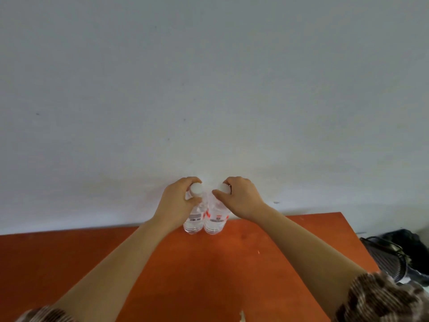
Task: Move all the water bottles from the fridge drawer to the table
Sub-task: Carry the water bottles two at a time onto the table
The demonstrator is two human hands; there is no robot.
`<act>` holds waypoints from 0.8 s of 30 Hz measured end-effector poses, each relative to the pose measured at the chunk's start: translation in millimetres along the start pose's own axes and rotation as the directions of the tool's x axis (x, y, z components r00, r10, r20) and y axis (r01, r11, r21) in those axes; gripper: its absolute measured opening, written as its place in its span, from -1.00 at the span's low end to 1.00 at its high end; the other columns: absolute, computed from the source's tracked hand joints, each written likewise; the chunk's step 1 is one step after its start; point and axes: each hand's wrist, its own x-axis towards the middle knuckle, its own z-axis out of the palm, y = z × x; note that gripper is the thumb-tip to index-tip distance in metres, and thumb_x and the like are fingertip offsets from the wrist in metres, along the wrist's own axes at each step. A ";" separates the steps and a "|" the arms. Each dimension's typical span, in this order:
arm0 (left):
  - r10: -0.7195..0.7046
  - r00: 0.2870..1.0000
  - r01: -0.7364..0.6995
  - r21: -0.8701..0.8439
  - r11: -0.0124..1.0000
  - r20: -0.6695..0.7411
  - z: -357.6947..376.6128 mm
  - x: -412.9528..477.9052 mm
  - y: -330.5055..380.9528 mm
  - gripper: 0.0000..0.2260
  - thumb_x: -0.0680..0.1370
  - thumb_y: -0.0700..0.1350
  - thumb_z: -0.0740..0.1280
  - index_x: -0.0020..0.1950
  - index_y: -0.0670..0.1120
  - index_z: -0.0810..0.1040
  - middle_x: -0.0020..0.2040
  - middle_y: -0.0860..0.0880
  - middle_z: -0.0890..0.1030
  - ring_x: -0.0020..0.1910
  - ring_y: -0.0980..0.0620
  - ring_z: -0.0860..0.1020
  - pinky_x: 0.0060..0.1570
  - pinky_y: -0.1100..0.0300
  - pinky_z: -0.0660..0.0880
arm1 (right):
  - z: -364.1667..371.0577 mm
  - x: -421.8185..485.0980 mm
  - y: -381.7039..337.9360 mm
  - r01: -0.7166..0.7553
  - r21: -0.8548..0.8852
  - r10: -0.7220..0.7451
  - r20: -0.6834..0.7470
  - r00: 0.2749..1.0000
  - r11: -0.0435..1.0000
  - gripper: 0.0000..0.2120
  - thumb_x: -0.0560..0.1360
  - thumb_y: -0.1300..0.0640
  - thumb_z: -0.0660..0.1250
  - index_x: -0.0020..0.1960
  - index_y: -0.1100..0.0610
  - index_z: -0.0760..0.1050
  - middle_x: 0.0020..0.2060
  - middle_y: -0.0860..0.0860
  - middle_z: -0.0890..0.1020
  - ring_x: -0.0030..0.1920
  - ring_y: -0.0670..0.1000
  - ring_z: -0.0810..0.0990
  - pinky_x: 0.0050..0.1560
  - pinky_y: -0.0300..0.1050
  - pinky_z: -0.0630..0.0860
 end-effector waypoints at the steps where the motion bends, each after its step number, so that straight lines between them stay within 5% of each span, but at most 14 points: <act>1: -0.005 1.000 0.005 -0.001 1.000 -0.012 0.7 1.6 -2.5 -0.68 0.41 -0.24 0.48 0.14 -0.07 0.57 0.09 0.05 0.62 0.06 0.08 0.55 0.05 0.31 0.35 | 2.7 2.4 0.3 -0.006 0.000 0.006 -0.004 1.000 1.000 -0.70 0.49 -0.09 0.34 -0.09 0.17 0.52 -0.14 0.06 0.63 -0.10 0.11 0.57 -0.11 -0.03 0.51; 9: -0.020 0.999 0.021 0.031 0.999 -0.026 5.4 -0.9 -6.6 -0.58 0.48 -0.17 0.42 0.32 -0.08 0.43 0.24 -0.04 0.55 0.20 -0.02 0.51 0.16 0.22 0.37 | 7.9 3.8 6.4 -0.017 -0.056 0.021 0.085 0.996 0.998 -0.63 0.47 0.04 0.39 0.19 0.18 0.41 0.07 0.10 0.54 0.06 0.14 0.52 -0.11 -0.13 0.33; 14: -0.077 0.997 0.077 0.004 0.997 -0.022 4.4 -7.3 0.1 -0.55 0.51 -0.15 0.40 0.36 -0.12 0.37 0.28 -0.09 0.52 0.25 -0.05 0.49 0.17 0.19 0.38 | 13.0 -9.5 19.0 -0.130 0.086 0.121 0.093 0.988 0.988 -0.44 0.47 0.01 0.41 0.38 0.17 0.34 0.23 0.10 0.50 0.17 0.11 0.52 0.01 -0.14 0.41; 19: -0.115 0.993 0.116 0.018 0.993 -0.034 3.0 -17.2 16.6 -0.49 0.50 -0.25 0.37 0.42 -0.13 0.30 0.34 -0.12 0.47 0.32 -0.08 0.44 0.20 0.23 0.31 | 13.7 -33.3 22.1 -0.170 0.196 0.160 0.065 0.985 0.966 -0.42 0.50 0.04 0.39 0.45 0.15 0.28 0.31 0.07 0.49 0.22 0.06 0.52 0.11 -0.14 0.46; 24: -0.013 0.981 0.031 0.090 0.995 -0.196 18.3 -45.4 52.5 -0.54 0.50 -0.28 0.33 0.38 -0.13 0.35 0.35 -0.11 0.39 0.31 -0.07 0.40 0.17 0.28 0.28 | -2.6 -78.8 33.5 -0.119 0.159 0.117 0.020 0.993 0.980 -0.48 0.53 0.04 0.35 0.42 0.15 0.31 0.32 0.06 0.47 0.26 0.04 0.49 0.23 -0.05 0.48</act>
